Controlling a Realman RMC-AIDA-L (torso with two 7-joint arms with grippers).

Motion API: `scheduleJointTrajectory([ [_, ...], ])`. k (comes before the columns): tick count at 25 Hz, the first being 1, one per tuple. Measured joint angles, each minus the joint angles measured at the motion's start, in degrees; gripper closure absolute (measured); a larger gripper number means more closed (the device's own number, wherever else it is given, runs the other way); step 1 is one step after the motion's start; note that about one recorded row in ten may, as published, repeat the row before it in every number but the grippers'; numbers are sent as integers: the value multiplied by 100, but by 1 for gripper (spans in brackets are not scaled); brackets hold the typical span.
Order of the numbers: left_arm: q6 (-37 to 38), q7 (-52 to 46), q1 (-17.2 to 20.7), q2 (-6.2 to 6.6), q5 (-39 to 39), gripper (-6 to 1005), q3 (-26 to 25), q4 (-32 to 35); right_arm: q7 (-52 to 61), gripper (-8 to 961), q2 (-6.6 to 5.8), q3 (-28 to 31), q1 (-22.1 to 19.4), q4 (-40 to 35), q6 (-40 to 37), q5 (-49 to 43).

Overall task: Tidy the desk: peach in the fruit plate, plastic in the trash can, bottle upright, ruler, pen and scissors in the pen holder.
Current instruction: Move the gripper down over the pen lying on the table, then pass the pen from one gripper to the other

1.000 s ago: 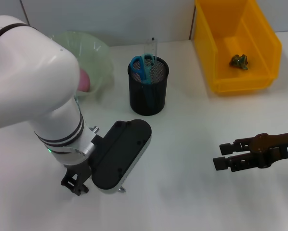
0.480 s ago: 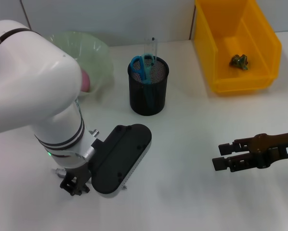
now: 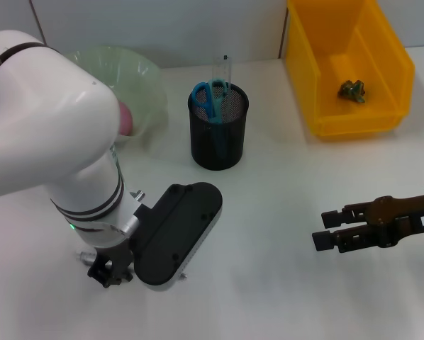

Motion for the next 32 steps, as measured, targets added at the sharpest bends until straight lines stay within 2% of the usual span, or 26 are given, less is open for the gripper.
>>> scheduleJointTrajectory([
  [13,7,-28,41,0,44,864,25,15,0,147,0,0,11,0,0,-39],
  [19,73,-45,42,0,25,862,-14,62,-3,147,0,0,11,0,0,-52],
  [25,317,-143,71,0,-19,860,-147,420,-21,147,8,0,16,0,-5,-53],
  [27,428,-209,129,0,-25,860,-374,801,-55,147,41,-2,43,0,-27,-53],
  [29,428,-209,129,0,-25,859,-374,801,-113,147,64,-41,66,0,-31,-53],
  [32,555,-334,134,0,-112,858,-677,1026,-189,147,71,-111,85,0,-17,-49],
])
